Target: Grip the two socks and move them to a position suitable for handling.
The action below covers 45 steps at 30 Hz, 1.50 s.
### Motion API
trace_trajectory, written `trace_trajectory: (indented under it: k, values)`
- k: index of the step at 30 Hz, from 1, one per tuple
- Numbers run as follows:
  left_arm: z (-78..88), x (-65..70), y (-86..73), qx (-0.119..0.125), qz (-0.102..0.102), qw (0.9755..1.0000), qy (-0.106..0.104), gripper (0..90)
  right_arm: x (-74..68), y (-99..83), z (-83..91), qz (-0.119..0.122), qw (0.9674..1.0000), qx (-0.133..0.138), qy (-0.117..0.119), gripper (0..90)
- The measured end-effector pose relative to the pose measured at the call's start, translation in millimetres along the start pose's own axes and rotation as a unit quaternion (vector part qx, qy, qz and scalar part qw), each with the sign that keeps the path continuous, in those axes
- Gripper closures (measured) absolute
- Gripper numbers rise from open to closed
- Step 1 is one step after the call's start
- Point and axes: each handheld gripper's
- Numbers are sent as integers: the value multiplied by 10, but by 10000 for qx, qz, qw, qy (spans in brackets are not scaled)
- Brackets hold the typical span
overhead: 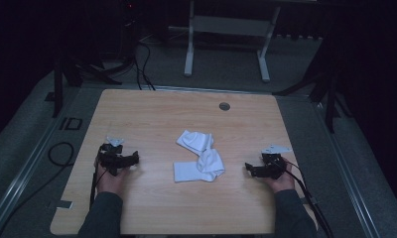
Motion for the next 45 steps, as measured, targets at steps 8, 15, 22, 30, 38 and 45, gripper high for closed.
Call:
trace_trajectory:
  k: [8,15,22,30,38,45]
  values:
    - [0,0,0,-1,-2,10000,1,121,1,0,0,1,10000,2,0,117]
    - [0,0,0,-1,-1,10000,0,121,2,2,3,-12,10000,2,-25,130]
    - [0,0,0,-1,-2,10000,0,121,-21,48,92,213,9996,-196,56,348]
    - [0,0,0,0,0,10000,0,121,-108,95,349,578,9982,-136,-88,450]
    - [0,0,0,0,-1,10000,0,121,-325,199,620,914,9957,112,-32,567]
    - [0,0,0,0,-2,10000,1,122,-493,297,665,1299,9914,47,166,691]
Point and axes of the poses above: each handheld gripper's, and its own axes: z roughly backward along the jaws, y roughly out of its top, x roughly to its right, and after that the axes turned 7 degrees about -y, right-handed
